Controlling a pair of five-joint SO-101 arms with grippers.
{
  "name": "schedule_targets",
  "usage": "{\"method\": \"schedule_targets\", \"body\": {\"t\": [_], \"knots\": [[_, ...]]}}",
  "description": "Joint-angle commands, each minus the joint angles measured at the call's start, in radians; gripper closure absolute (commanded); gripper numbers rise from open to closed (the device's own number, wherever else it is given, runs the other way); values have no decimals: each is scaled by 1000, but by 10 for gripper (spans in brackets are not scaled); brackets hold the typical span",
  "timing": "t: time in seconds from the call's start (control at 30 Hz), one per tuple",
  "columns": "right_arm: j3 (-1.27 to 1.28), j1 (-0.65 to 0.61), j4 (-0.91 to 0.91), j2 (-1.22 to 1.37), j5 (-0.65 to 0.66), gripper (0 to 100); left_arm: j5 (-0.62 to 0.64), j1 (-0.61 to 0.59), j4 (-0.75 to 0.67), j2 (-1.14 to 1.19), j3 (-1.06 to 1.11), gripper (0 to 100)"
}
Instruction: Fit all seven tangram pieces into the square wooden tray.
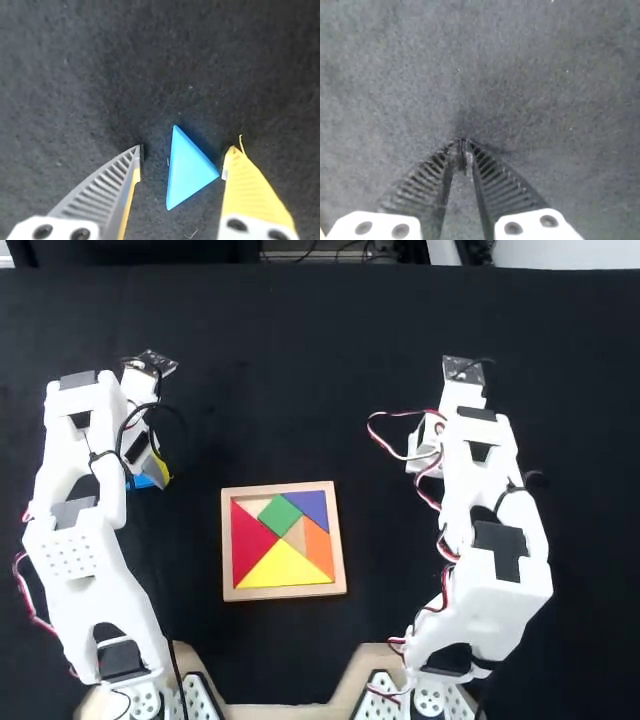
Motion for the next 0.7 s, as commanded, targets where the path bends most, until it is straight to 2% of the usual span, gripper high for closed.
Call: {"method": "schedule_targets", "body": {"t": [0.0, 0.17, 0.37, 0.5, 0.67], "knots": [[-56, 0, 0, -4, -3, 988, -40, 12, 8, 2, -39, 744], [-56, 0, 0, -4, -3, 988, -66, 10, 80, 12, -84, 744], [-56, 0, 0, -2, -3, 988, -68, 12, 74, 14, -85, 744], [-56, 0, 0, -2, -3, 988, -114, 12, 75, 14, -79, 750], [-56, 0, 0, -2, -3, 988, -115, 12, 72, 14, -84, 875]]}}
